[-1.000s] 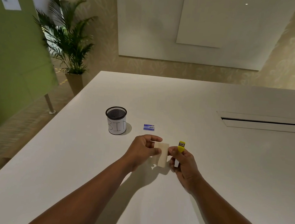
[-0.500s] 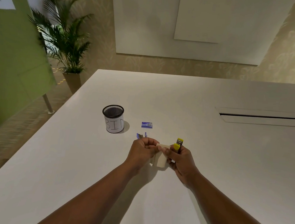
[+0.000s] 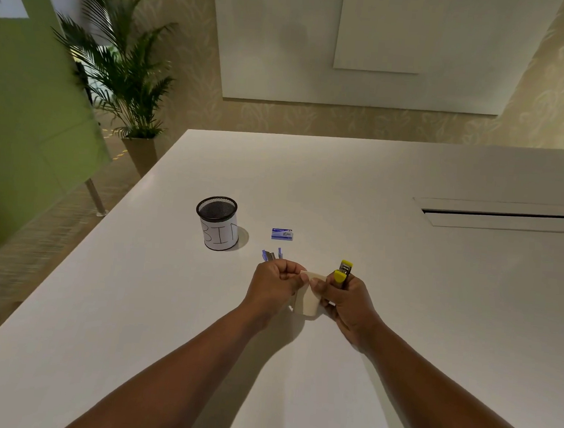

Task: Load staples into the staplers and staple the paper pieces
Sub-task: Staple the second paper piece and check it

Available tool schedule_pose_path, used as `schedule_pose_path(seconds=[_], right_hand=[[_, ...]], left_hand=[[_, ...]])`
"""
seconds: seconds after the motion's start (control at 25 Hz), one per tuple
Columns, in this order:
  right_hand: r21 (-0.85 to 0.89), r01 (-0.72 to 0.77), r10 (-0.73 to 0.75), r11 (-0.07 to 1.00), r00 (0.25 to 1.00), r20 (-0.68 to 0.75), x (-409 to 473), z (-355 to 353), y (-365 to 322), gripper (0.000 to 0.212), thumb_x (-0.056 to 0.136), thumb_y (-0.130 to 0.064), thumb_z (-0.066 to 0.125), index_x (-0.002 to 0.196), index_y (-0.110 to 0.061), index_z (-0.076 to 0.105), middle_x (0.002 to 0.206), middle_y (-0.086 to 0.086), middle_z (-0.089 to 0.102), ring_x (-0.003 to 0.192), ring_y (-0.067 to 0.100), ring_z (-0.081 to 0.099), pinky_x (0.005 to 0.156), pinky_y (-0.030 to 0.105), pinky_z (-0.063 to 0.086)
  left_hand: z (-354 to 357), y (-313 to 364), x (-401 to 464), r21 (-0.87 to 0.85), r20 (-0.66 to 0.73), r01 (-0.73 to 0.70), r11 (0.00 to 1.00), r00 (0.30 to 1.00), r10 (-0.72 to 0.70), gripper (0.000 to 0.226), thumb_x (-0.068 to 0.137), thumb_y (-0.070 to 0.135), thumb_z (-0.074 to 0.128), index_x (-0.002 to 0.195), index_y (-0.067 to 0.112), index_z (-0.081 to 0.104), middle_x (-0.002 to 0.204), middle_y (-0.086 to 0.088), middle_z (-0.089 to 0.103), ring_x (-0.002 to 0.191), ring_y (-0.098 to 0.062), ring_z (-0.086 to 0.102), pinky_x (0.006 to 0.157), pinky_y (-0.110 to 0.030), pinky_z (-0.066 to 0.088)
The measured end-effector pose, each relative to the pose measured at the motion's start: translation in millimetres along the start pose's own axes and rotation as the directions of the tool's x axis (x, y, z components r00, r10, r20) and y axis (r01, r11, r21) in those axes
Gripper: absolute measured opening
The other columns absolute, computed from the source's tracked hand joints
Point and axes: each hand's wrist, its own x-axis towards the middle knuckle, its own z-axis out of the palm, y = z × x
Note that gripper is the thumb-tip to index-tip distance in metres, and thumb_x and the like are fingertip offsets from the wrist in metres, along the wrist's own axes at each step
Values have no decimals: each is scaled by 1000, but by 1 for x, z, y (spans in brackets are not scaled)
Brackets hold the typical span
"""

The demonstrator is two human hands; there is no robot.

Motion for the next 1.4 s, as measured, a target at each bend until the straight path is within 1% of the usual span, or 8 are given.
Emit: schedule_pose_path(seconds=[0.08, 0.2, 0.44, 0.64, 0.76, 0.96, 1.12, 1.4], right_hand=[[-4, -5, 5, 1000, 1000, 2, 1, 0, 1, 32, 90, -4, 74, 67, -14, 55, 61, 1, 57, 62, 14, 58, 74, 36, 56], [-35, -12, 12, 999, 1000, 0, 1, -2, 3, 36, 87, -8, 78, 60, -20, 58, 67, 6, 53, 71, 23, 51, 78, 40, 54], [-47, -14, 17, 999, 999, 50, -3, -1, 1, 35, 61, -35, 93, 62, -20, 61, 86, 19, 57, 85, 29, 55, 84, 46, 53], [-43, -23, 23, 999, 1000, 18, -2, -3, 4, 25, 70, -28, 86, 65, -18, 63, 76, 13, 55, 81, 29, 52, 80, 43, 55], [-11, -22, 22, 1000, 1000, 21, -1, -5, 3, 19, 86, -17, 78, 70, -15, 69, 72, 6, 56, 76, 24, 50, 77, 38, 53], [45, -31, 30, 999, 999, 10, 1, -5, 3, 34, 92, 2, 68, 64, -17, 72, 70, 0, 64, 64, 12, 54, 70, 32, 47], [100, -27, 33, 995, 997, -66, 7, -7, 5, 32, 93, -2, 68, 64, -15, 63, 62, 5, 53, 61, 17, 51, 67, 33, 40], [-125, 15, -18, 992, 1000, -25, 5, 0, 12, 34, 98, -19, 69, 64, -20, 65, 68, 8, 51, 67, 19, 45, 68, 34, 45]], left_hand=[[-1, -1, 1, 19, -4, 1, 1000, 1000, -1, 8, 92, 9, 73, 87, 15, 75, 84, -6, 79, 78, -16, 72, 80, -34, 61], [-3, -1, 1, 44, 5, -2, 999, 1000, 2, 3, 92, 10, 73, 91, 12, 75, 84, -5, 78, 77, -15, 70, 76, -30, 59], [-3, 1, -4, -22, 33, 8, 1000, 999, -7, 5, 89, 8, 76, 88, 12, 74, 84, -9, 78, 78, -18, 72, 79, -35, 60], [-3, 1, -4, -17, 7, 24, 1000, 1000, -24, 6, 90, 9, 75, 87, 13, 74, 84, -8, 78, 78, -18, 71, 80, -37, 60], [-4, 1, -4, 18, -4, 20, 1000, 1000, -20, 7, 91, 10, 75, 85, 15, 74, 81, -4, 77, 76, -16, 69, 76, -34, 58], [-3, -1, -4, 67, -14, 16, 998, 1000, -16, 9, 91, 14, 75, 83, 18, 75, 84, -5, 78, 79, -17, 70, 82, -40, 59], [7, 4, -3, 83, -33, 15, 996, 999, -13, 10, 91, 16, 75, 82, 20, 73, 81, -2, 76, 77, -15, 67, 78, -36, 56], [3, 7, -2, 43, -118, 27, 999, 993, -22, 12, 92, 12, 72, 81, 18, 73, 85, -5, 76, 74, -12, 64, 68, -26, 52]])
